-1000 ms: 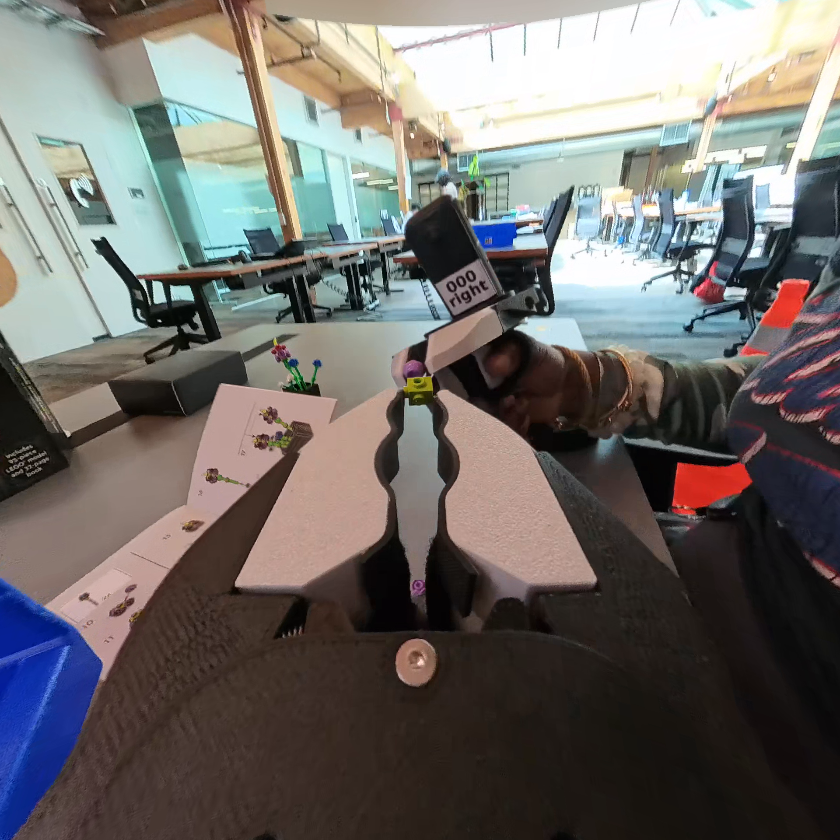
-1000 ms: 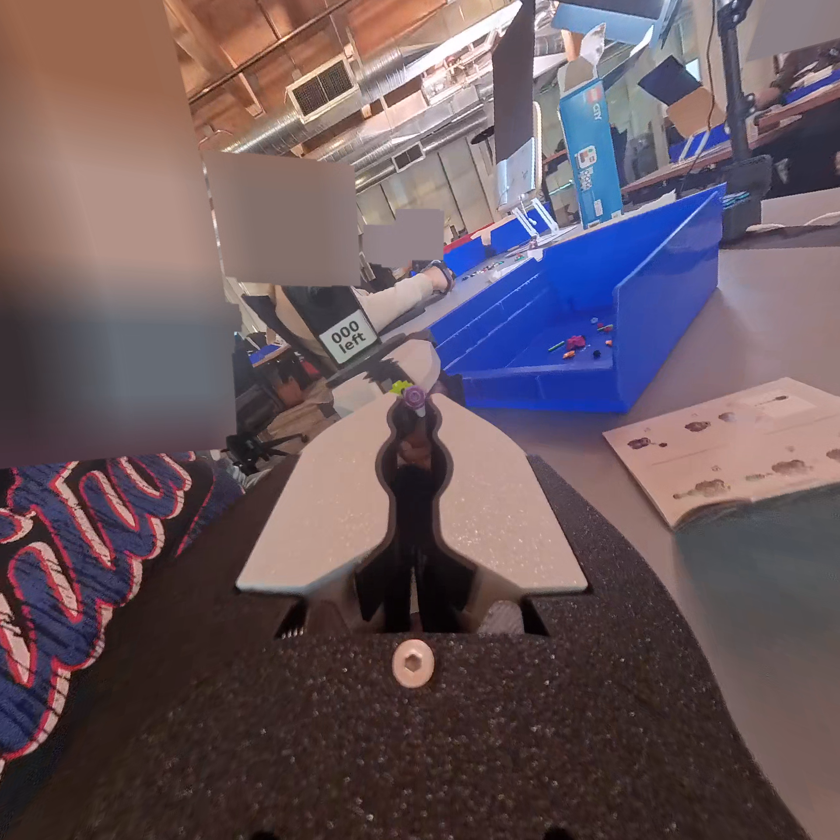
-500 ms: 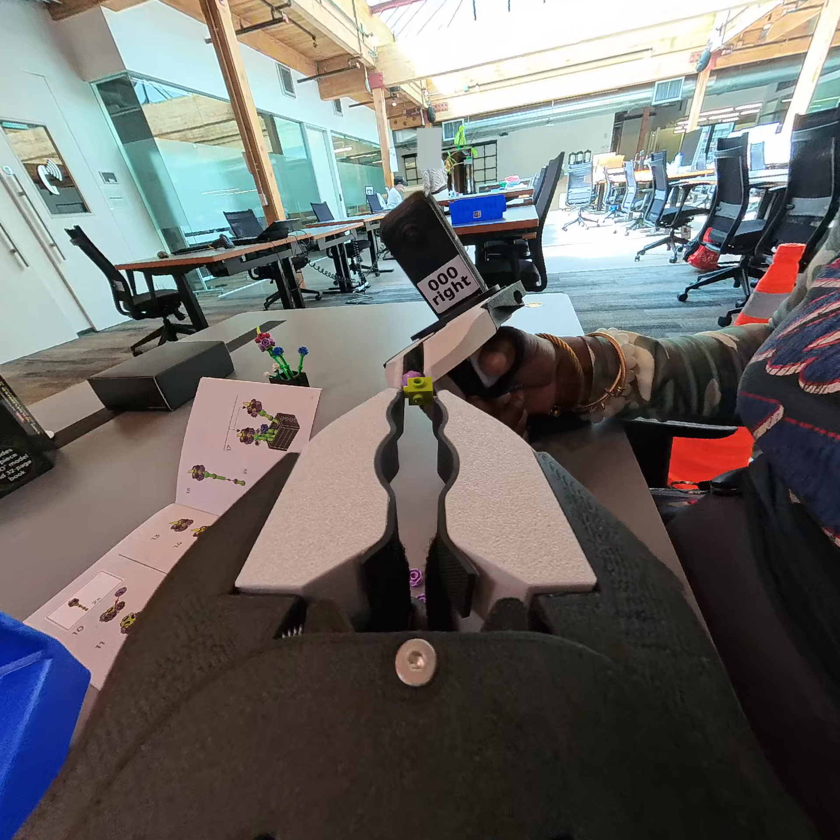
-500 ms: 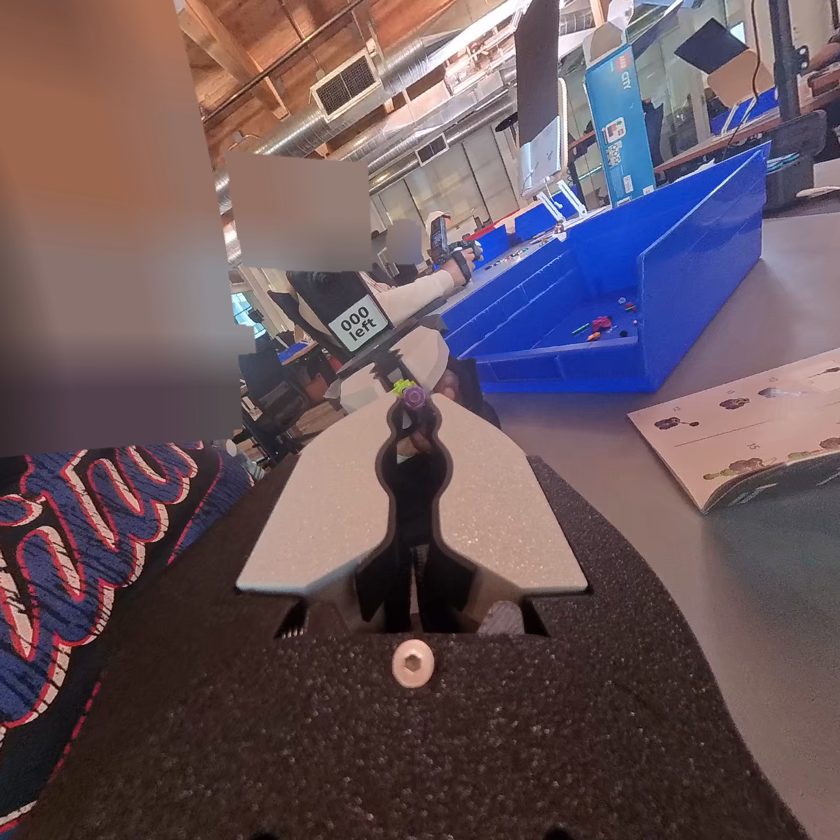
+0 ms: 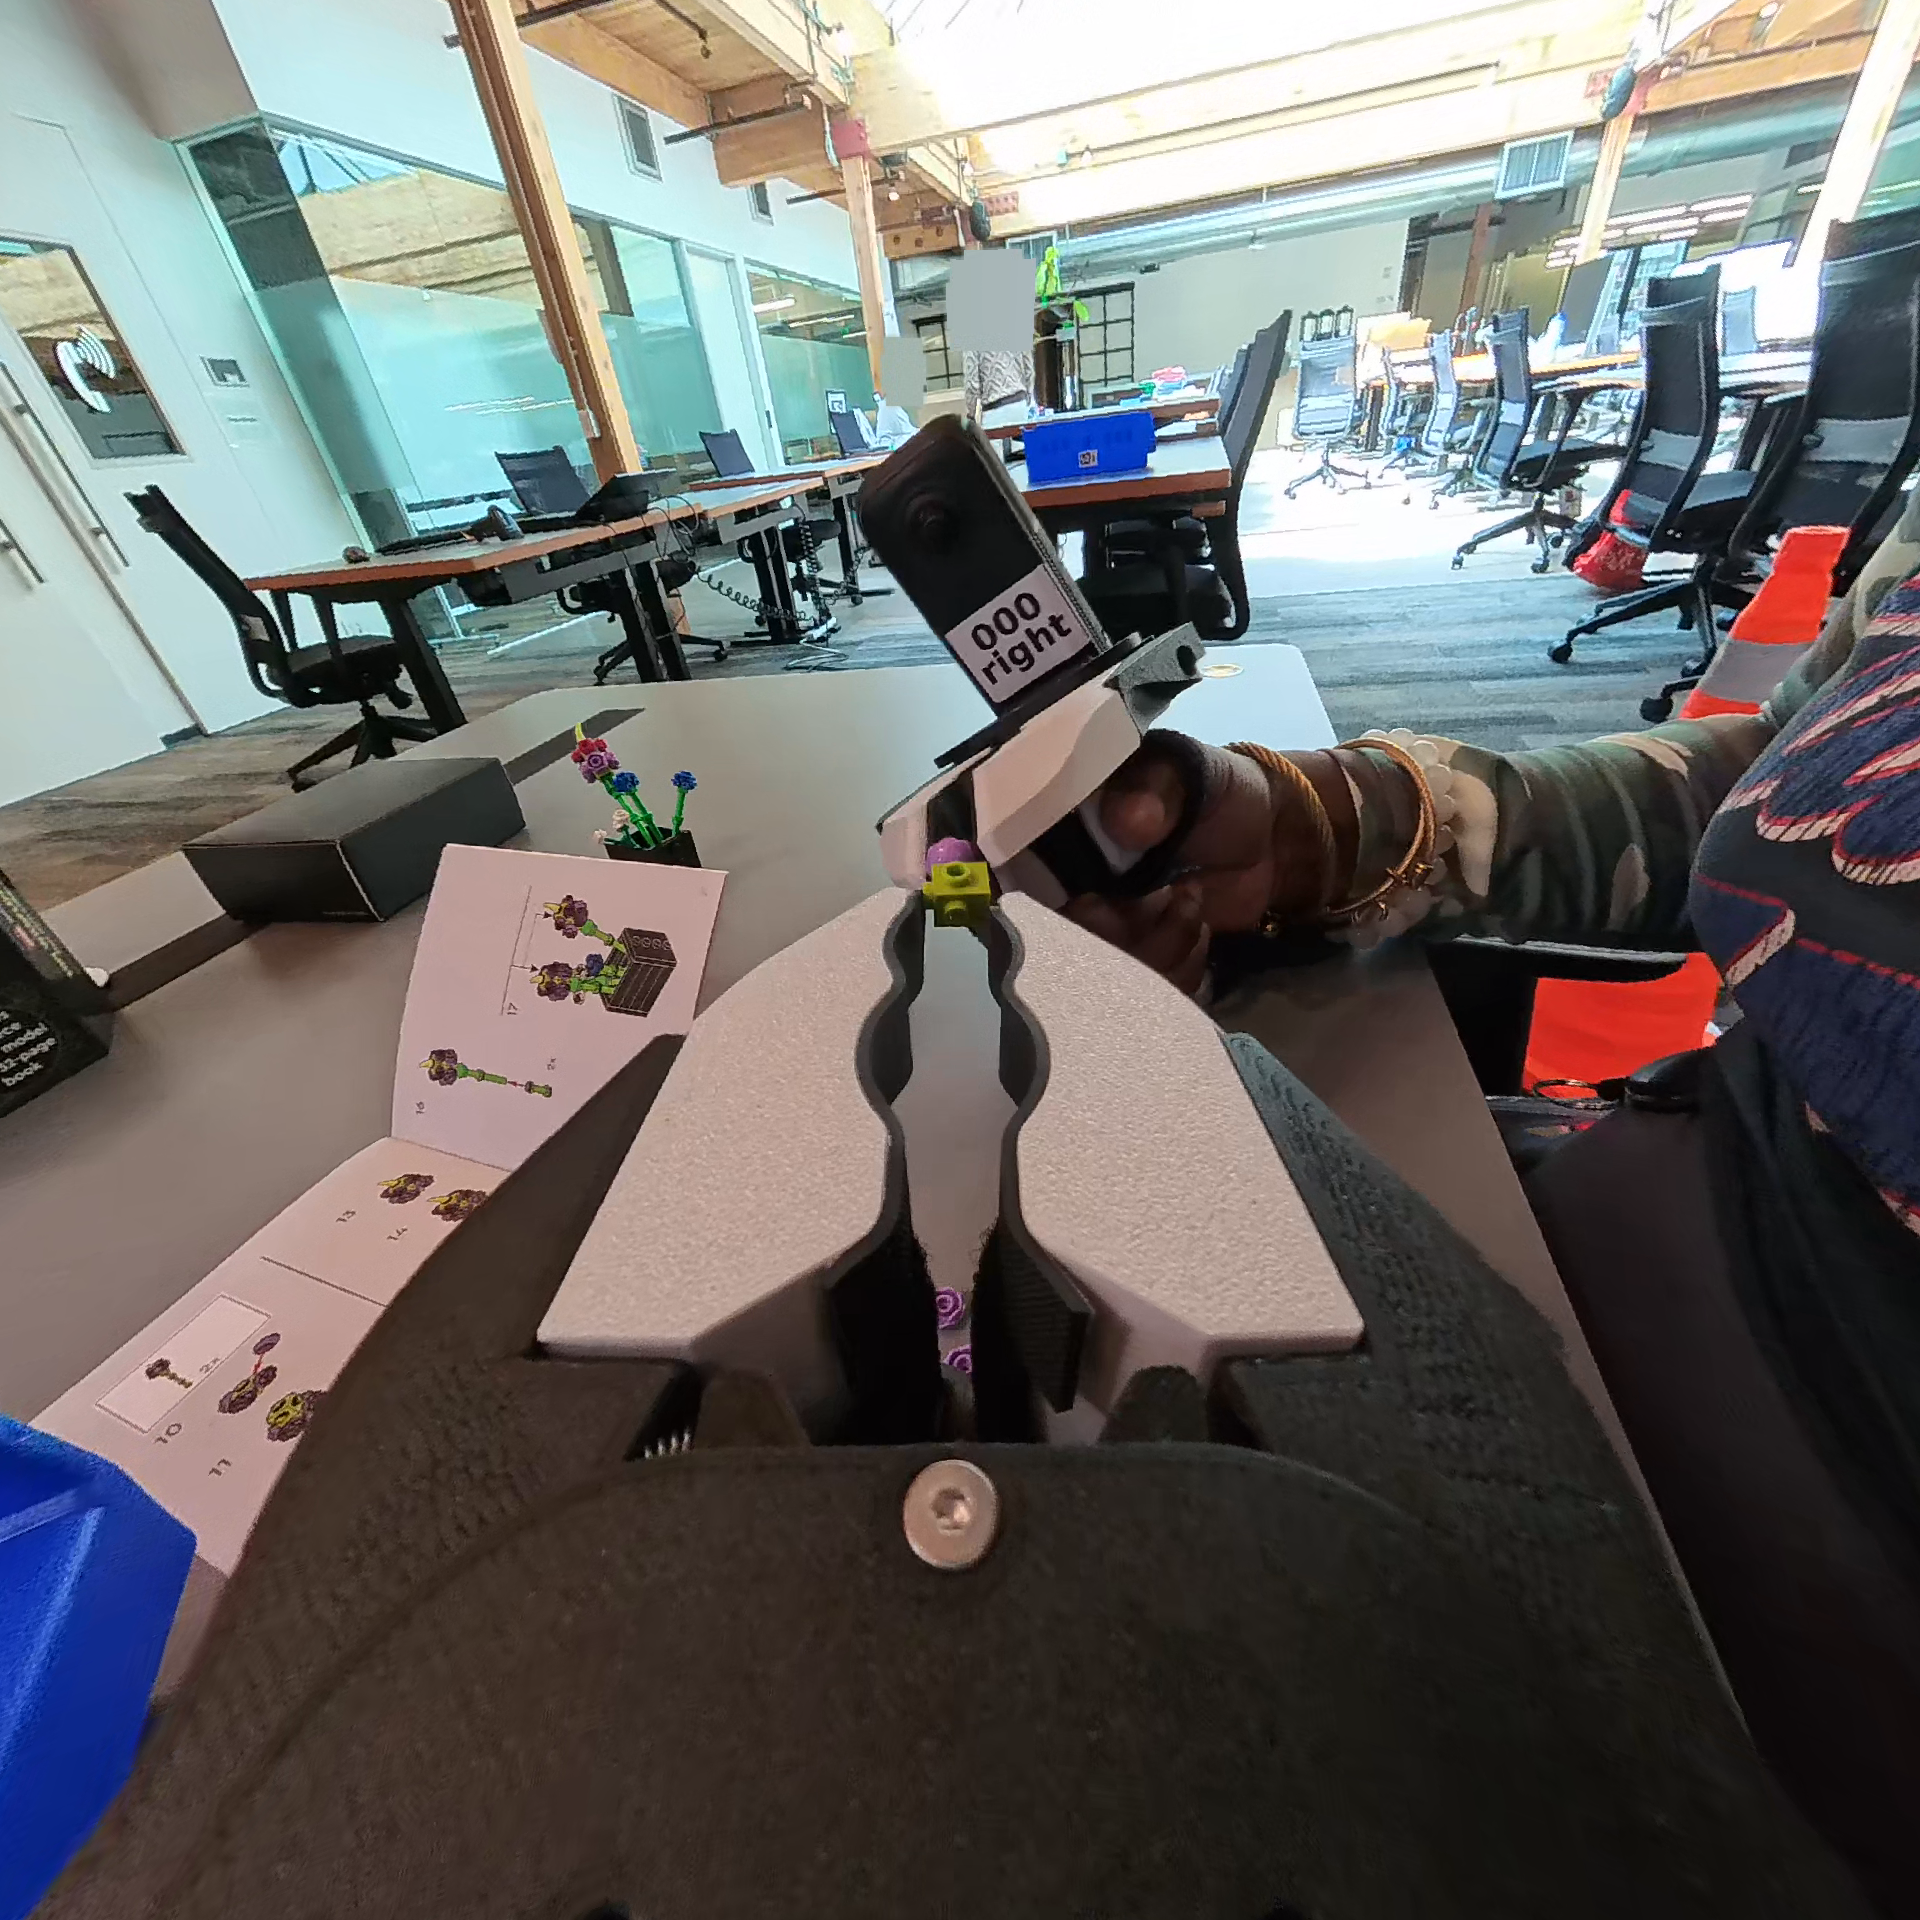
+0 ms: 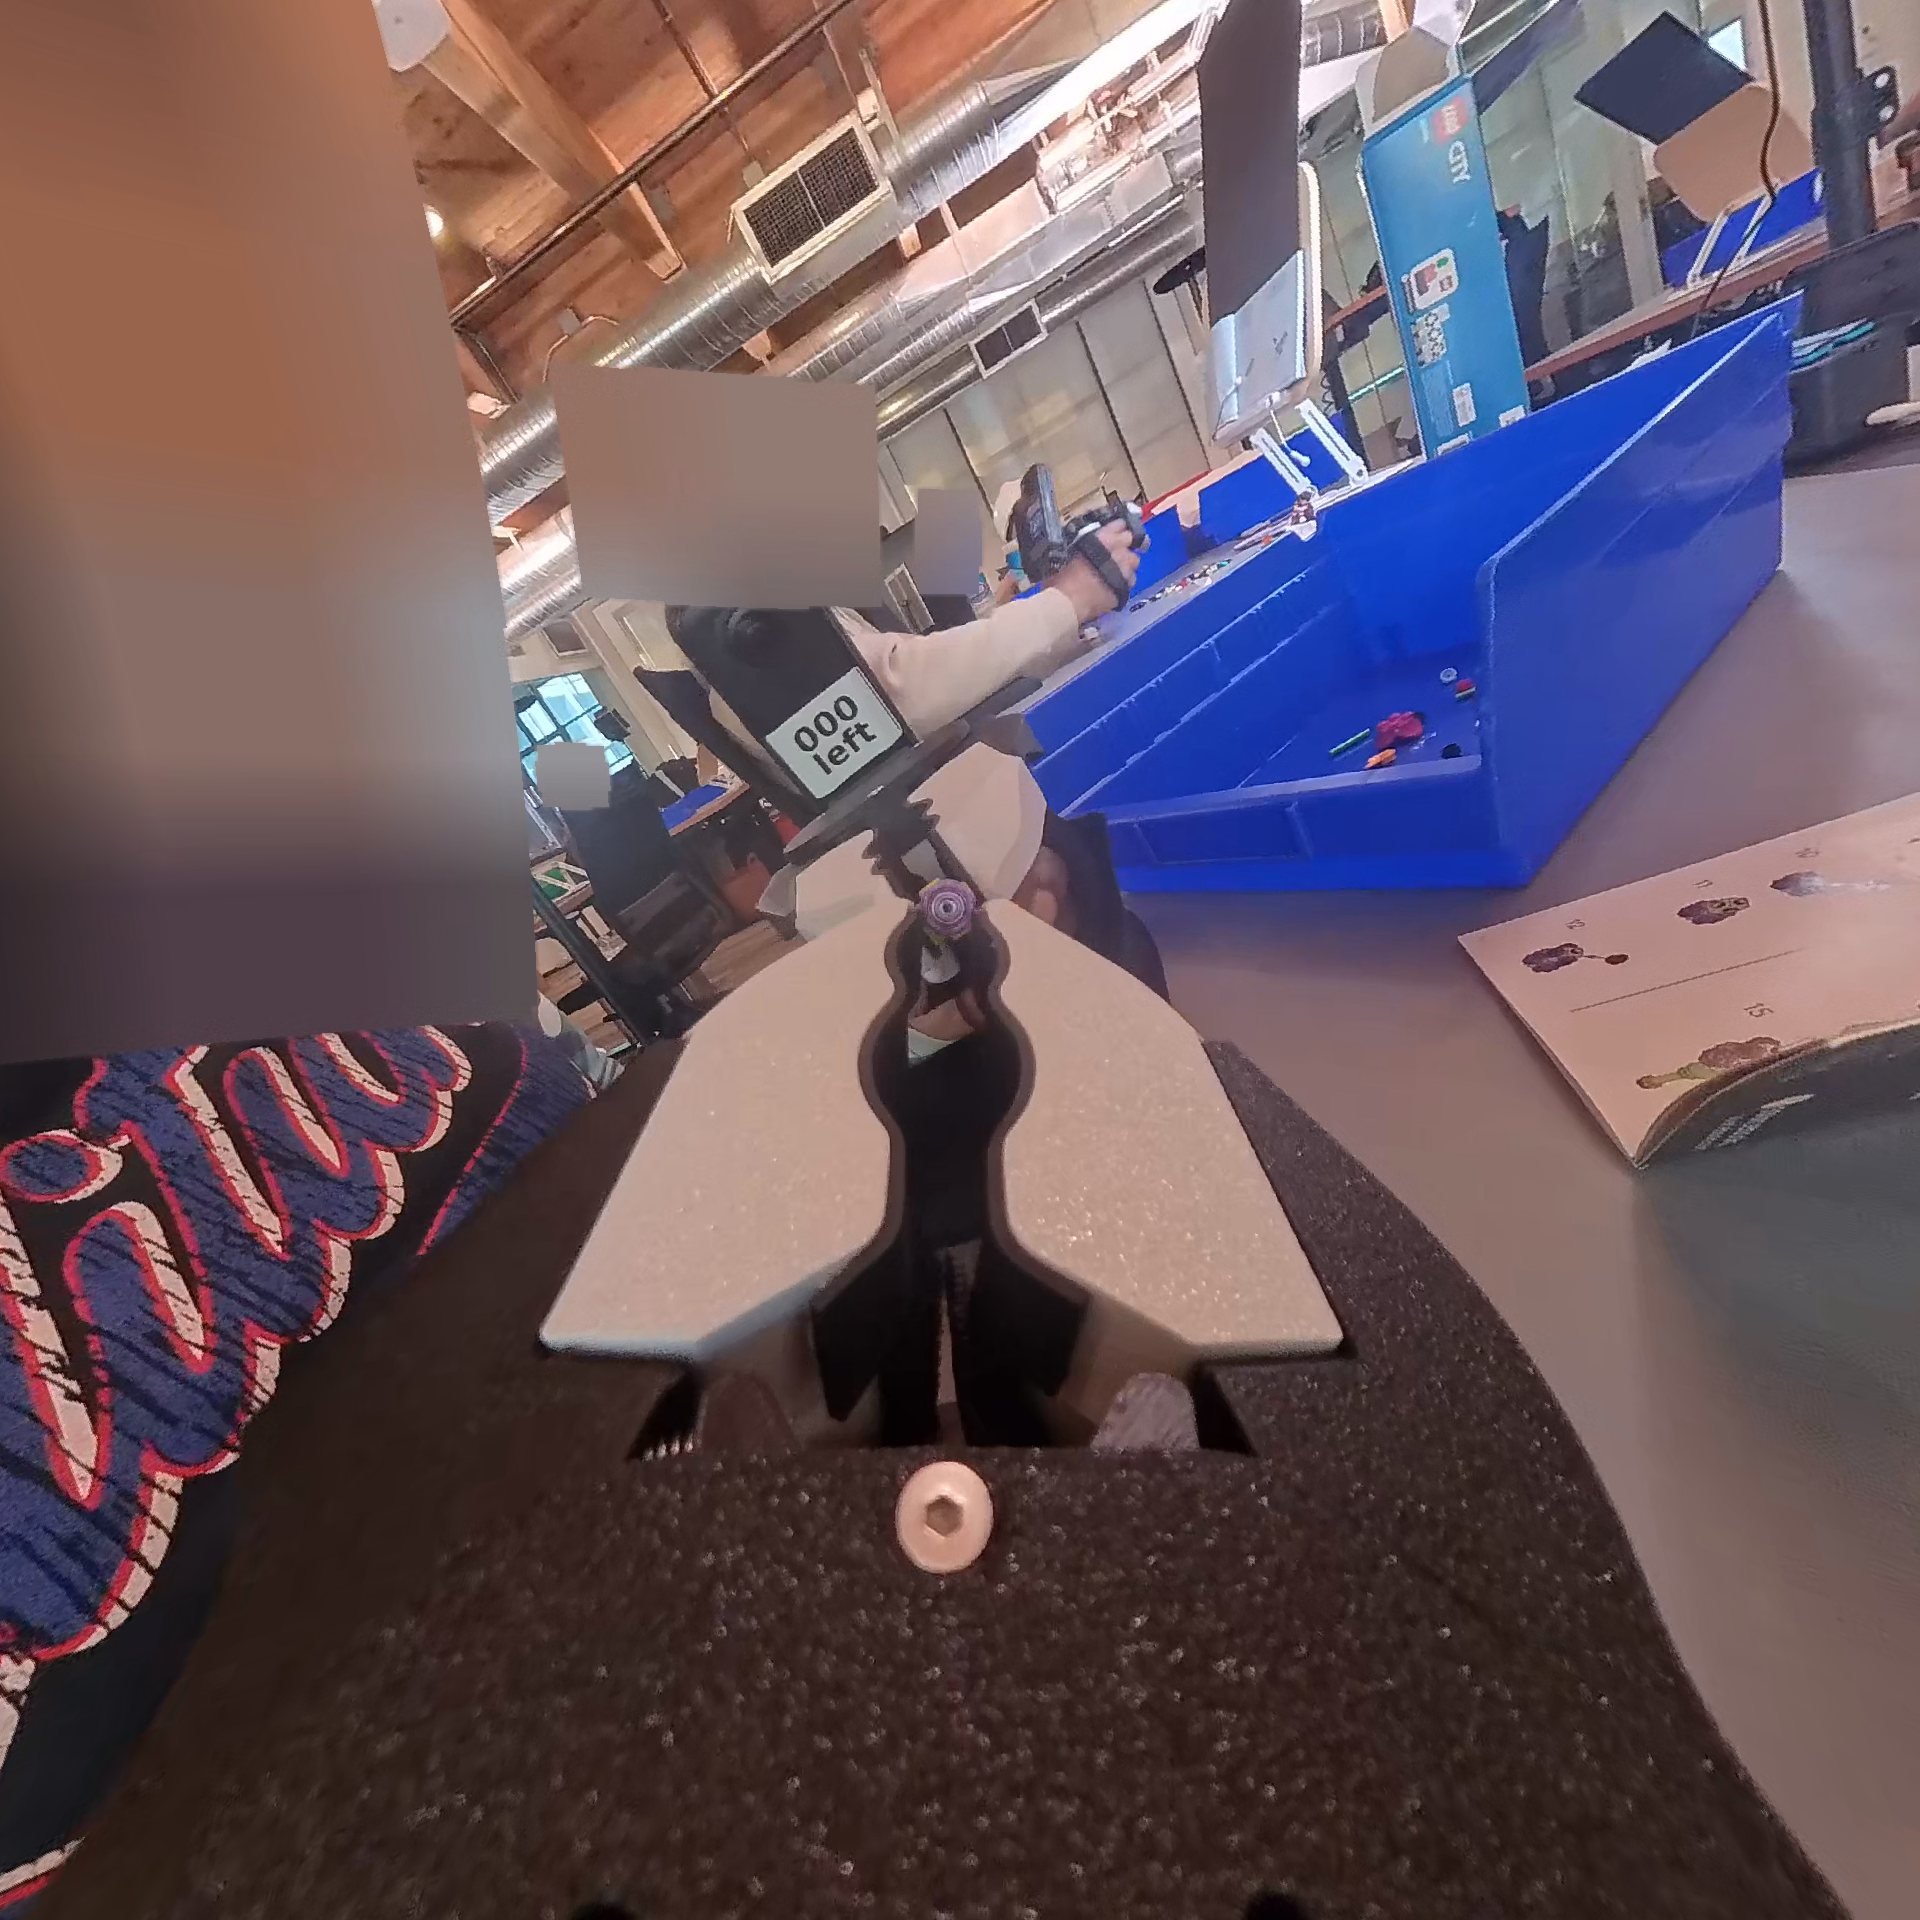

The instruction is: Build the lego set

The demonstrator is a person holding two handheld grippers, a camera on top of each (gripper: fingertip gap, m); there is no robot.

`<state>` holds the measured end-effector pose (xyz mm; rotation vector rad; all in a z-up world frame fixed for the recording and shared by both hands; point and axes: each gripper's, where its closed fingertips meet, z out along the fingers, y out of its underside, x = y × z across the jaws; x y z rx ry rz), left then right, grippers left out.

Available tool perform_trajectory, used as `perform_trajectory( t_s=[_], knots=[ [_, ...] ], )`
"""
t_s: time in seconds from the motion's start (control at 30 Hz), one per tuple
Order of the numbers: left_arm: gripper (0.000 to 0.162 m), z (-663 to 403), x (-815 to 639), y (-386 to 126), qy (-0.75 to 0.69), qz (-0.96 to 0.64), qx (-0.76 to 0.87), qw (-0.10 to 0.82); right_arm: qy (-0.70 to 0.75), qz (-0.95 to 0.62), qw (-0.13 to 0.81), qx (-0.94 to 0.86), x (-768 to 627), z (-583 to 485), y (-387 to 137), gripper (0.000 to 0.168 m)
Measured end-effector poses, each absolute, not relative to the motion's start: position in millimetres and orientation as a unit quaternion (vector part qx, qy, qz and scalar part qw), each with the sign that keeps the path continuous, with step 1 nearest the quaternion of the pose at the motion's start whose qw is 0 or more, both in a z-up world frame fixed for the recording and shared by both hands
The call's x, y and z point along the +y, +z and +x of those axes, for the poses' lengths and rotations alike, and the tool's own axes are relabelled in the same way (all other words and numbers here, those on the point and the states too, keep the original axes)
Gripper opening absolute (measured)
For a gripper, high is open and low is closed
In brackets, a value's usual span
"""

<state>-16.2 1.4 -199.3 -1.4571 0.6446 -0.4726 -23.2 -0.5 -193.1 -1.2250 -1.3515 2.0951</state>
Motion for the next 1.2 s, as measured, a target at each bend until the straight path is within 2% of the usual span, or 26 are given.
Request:
perform_trajectory(
  t_s=[0.47,1.0,1.2],
  knots=[
    [0.011,-14,2,-206,-0.204,-0.658,0.298,0.66,0.725,-0.448,0.169,-0.496,-2,-21,-203,0.009],
    [0.01,-17,-11,-246,-0.142,-0.717,0.408,0.547,0.641,-0.523,0.03,-0.561,-17,-24,-243,0.008],
    [0.01,-20,-13,-255,-0.131,-0.725,0.42,0.529,0.62,-0.537,0.026,-0.572,-18,-27,-253,0.008]
  ],
)
